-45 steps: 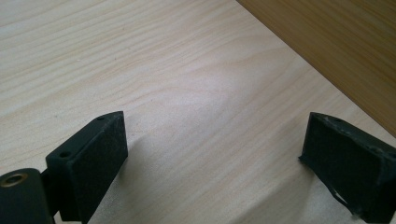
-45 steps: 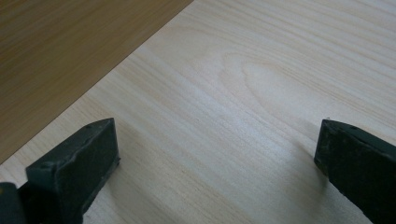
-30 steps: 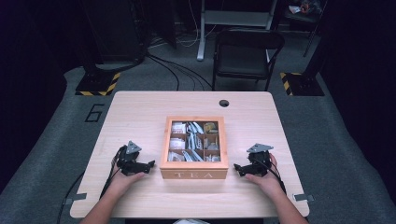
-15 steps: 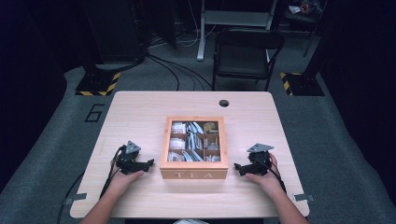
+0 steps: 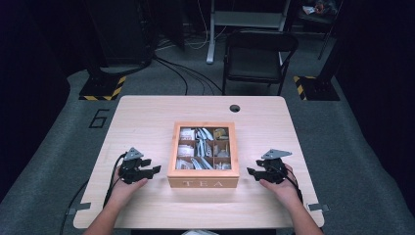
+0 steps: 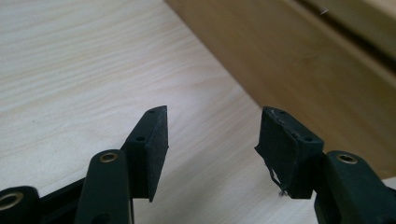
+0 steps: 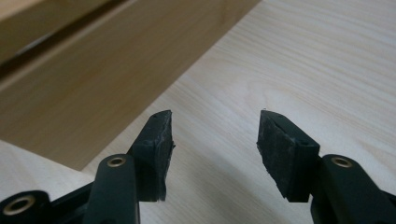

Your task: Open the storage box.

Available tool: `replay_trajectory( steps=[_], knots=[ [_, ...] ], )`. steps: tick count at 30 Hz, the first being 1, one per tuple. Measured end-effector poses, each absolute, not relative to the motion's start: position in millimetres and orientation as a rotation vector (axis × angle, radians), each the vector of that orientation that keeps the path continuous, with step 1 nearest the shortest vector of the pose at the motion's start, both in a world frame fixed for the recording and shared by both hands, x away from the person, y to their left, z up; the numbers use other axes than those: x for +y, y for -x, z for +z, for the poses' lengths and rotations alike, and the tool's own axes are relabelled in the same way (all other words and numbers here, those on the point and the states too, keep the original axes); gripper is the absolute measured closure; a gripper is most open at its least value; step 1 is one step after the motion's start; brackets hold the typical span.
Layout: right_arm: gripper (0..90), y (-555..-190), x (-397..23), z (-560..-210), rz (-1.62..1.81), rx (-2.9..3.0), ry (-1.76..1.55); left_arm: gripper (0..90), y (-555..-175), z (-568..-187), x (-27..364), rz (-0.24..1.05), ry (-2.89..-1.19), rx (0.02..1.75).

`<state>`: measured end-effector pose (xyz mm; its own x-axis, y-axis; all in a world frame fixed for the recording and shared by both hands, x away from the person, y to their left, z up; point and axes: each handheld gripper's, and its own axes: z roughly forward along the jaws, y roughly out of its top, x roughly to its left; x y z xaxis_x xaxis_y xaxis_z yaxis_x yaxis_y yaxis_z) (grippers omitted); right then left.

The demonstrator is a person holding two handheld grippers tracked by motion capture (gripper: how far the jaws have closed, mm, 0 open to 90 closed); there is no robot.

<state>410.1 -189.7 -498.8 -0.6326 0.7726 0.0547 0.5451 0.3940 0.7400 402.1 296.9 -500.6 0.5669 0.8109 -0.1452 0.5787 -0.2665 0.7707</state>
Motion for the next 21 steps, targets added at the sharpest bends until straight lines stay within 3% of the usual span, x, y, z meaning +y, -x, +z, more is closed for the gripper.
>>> replay_trajectory(
  steps=[21],
  knots=[
    [46.7,-379,-170,-465,1.201,2.406,-0.956,40.8,-381,-465,286,0.335,-1.972,0.971]
  ],
)
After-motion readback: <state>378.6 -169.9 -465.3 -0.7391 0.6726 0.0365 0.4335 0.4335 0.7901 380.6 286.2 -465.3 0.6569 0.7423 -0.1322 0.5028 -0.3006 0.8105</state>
